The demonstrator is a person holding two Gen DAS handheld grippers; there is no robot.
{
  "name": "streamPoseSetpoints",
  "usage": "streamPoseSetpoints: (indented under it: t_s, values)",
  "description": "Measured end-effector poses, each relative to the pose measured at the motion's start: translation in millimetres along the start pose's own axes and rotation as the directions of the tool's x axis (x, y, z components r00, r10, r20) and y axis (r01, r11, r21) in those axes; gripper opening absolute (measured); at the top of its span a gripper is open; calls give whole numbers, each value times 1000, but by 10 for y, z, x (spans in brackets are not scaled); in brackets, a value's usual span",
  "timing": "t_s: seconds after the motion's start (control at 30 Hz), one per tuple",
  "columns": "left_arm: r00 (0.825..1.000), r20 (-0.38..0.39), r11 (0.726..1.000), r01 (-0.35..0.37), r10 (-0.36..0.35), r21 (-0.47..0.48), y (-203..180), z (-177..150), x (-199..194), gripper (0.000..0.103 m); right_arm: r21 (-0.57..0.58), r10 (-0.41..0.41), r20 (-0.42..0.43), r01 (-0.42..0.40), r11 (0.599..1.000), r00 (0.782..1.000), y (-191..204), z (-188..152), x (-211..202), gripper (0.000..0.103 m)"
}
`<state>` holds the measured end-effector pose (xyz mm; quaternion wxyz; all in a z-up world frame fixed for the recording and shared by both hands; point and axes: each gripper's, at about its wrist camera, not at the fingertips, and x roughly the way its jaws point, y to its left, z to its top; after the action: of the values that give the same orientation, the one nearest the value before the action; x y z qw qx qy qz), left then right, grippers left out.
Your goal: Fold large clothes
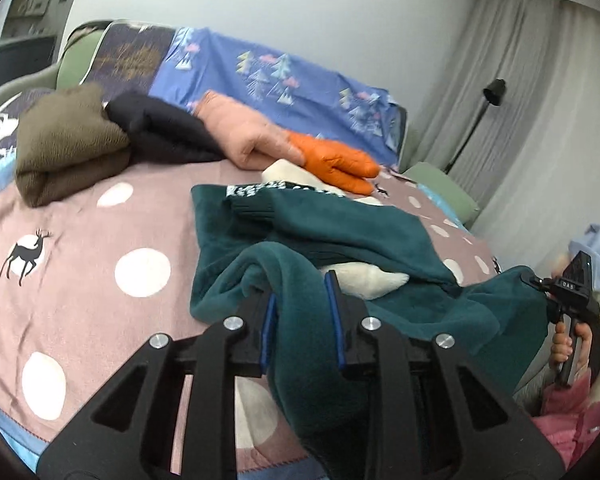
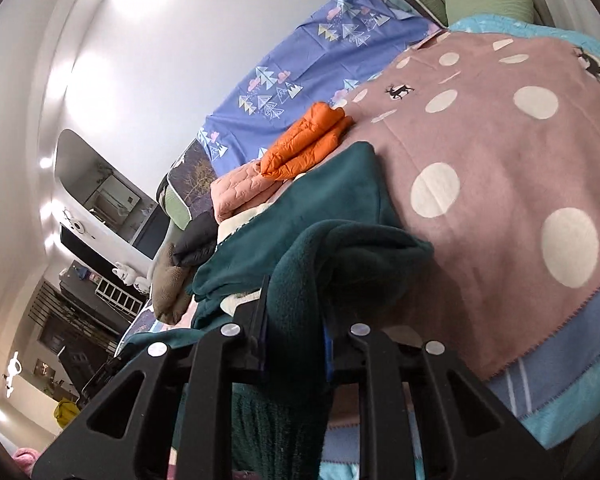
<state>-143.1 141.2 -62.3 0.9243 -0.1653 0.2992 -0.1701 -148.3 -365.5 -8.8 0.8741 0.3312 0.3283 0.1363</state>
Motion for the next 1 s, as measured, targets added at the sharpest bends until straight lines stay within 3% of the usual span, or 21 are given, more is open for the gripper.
streamPoseSetpoints:
  t_s: [0.27,0.4,0.5,0.57,0.73,0.8,0.87,1.0]
  values:
    - [1000,9,1000,-15,15,26,48,485,449,24,-54,-15,48,18,998,999,163,460,415,20]
    - [997,-18,997,-74,74,22,197,715,1008,25,-41,-123,29,124,991,992,-110,684,1042,21]
    - [980,-89,984,-176,177,19,432,623,1593,29,7,-260,-51,261,965,964,-452,609,1509,23]
    - [977,-106,982,-189,187,-16,552,521,1748,34,20,-250,-42,251,968,967,-532,537,1547,23]
    - [975,-61,977,-211,212,23,573,469,1598,51,-52,-208,-29,207,977,978,-411,568,1354,32]
    - [979,-57,981,-195,194,-11,605,480,1507,56,-80,-192,-10,190,978,981,-336,564,1251,41]
    - [985,-42,985,-170,168,-43,604,476,1366,60,-111,-193,25,194,975,981,-235,518,1130,58]
    - [991,6,990,-130,131,-50,534,404,1018,71,-152,-172,38,176,973,984,-145,399,919,60]
